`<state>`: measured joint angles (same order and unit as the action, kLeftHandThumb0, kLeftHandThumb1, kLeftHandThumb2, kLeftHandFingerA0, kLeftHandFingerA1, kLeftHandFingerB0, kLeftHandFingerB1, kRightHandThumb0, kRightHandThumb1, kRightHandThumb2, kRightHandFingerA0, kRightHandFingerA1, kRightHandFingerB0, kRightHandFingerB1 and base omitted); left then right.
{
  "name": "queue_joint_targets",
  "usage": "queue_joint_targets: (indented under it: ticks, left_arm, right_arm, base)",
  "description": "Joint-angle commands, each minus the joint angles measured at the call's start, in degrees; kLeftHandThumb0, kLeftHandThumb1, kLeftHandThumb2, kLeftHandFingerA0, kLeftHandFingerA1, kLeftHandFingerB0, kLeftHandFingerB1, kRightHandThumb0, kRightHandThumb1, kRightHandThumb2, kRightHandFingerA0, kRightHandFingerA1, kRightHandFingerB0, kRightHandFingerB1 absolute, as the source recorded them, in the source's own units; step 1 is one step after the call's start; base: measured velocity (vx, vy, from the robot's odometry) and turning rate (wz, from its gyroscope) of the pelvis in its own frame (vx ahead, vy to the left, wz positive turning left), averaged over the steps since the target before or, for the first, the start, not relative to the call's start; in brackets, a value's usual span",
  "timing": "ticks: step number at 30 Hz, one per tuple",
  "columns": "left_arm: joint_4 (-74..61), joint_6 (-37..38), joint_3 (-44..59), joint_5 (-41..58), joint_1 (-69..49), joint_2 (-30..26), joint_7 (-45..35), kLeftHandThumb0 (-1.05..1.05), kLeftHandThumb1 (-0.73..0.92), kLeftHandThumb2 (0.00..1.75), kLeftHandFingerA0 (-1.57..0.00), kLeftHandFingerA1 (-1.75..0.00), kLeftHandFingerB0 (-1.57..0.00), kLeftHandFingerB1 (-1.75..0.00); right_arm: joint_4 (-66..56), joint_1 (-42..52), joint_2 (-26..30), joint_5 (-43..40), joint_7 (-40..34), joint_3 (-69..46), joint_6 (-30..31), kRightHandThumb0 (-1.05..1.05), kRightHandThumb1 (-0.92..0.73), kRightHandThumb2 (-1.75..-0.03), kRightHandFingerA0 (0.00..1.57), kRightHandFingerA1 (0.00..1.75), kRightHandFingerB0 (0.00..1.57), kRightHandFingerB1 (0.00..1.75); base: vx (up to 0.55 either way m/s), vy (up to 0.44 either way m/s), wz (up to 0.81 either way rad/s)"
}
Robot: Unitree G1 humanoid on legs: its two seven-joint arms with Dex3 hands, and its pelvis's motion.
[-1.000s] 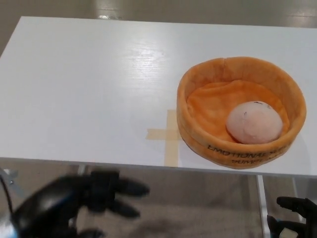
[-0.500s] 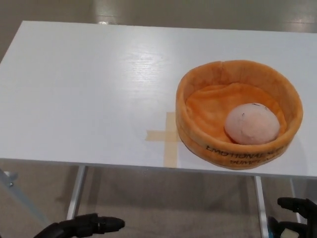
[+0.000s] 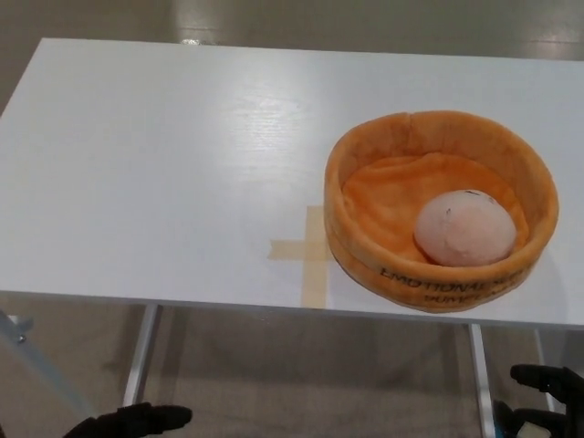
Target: Use the left hand to pick up the pink round toy on the left and place it inside the orange plate on the desk.
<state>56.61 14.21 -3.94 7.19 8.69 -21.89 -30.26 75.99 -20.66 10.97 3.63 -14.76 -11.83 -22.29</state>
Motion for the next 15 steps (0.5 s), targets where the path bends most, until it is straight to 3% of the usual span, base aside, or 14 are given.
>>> queue_joint_targets:
  ticks: [1,6,7,9,10,15]
  left_arm:
    - [13.37,3.47,-1.64,-8.78,6.52,2.74,20.24,-0.74,0.58,0.63,-0.47,-0.38,-0.46,-0.36]
    - [15.12,4.04,-2.28,-9.63,6.90,3.67,22.65,-0.69,0.65,0.60,-0.51,-0.39,-0.46,-0.35]
    - [15.72,4.17,-1.72,-9.04,6.71,3.77,23.18,-0.65,0.53,0.94,-0.46,-0.55,-0.27,-0.45]
    - [16.15,4.31,-0.82,-8.08,6.70,3.92,23.18,-0.65,0.53,0.94,-0.46,-0.55,-0.27,-0.45]
    - [16.32,4.69,-0.26,-7.63,6.65,4.07,23.40,-0.67,0.66,0.61,-0.52,-0.40,-0.45,-0.36]
    - [17.43,6.05,1.72,-6.79,6.66,4.74,24.53,-0.65,0.64,0.61,-0.53,-0.39,-0.48,-0.36]
  right_arm:
    - [0.38,1.77,0.40,-0.10,0.37,-0.13,0.93,-0.17,-0.27,-0.92,0.37,1.06,0.51,1.03]
    - [0.37,1.63,0.28,-0.06,0.47,-0.04,1.19,-0.17,-0.28,-0.90,0.38,1.06,0.51,1.04]
    - [0.38,1.55,0.53,0.33,0.63,0.33,1.25,-0.19,-0.27,-0.90,0.39,1.03,0.51,1.00]
    - [0.41,1.46,0.76,0.68,0.61,0.65,1.43,-0.19,-0.27,-0.90,0.39,1.03,0.51,1.00]
    - [0.42,1.42,0.78,0.53,0.76,0.52,1.48,-0.19,-0.26,-0.91,0.40,1.05,0.52,1.02]
    - [0.38,1.51,0.74,0.14,1.47,0.25,1.36,-0.25,-0.28,-0.88,0.39,1.04,0.52,1.02]
  base:
    - [0.00,0.000,0.00]
    - [0.00,0.000,0.00]
    - [0.00,0.000,0.00]
    - [0.00,0.000,0.00]
    - [0.00,0.000,0.00]
    - [0.00,0.000,0.00]
